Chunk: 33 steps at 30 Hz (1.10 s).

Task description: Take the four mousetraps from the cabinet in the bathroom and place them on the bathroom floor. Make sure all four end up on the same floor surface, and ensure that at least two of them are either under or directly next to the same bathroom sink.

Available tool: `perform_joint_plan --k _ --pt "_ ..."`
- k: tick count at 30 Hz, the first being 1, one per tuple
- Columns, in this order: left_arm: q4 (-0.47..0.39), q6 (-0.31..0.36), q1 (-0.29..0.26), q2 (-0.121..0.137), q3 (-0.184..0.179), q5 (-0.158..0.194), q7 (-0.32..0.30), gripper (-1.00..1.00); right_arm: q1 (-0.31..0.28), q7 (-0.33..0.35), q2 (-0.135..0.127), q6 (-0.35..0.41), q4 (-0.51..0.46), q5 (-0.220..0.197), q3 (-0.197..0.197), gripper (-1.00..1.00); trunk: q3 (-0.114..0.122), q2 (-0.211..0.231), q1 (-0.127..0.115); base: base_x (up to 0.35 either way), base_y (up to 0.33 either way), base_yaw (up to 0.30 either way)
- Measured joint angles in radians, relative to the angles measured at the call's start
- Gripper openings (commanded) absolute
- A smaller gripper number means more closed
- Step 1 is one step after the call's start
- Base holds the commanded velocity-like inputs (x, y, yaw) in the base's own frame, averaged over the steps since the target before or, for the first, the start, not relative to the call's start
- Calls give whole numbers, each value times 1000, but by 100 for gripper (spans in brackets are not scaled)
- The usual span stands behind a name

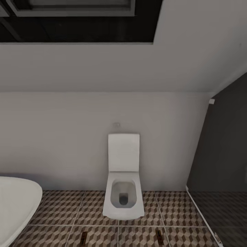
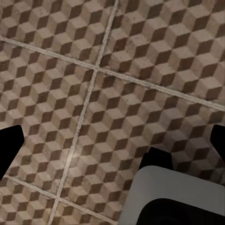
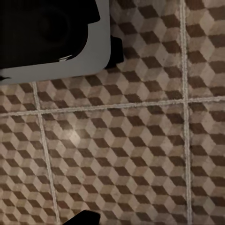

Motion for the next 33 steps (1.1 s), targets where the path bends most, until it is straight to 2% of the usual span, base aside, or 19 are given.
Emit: perform_joint_plan --k 28,33 --pt "0 -5 0 -1 0 3 0 100 0 -11 17 1 -1 9 1 100 88 196 -107 0 0 0" --pt "0 -6 0 -1 0 2 0 100 0 -10 40 -2 -10 12 2 100 104 231 -127 0 0 0"
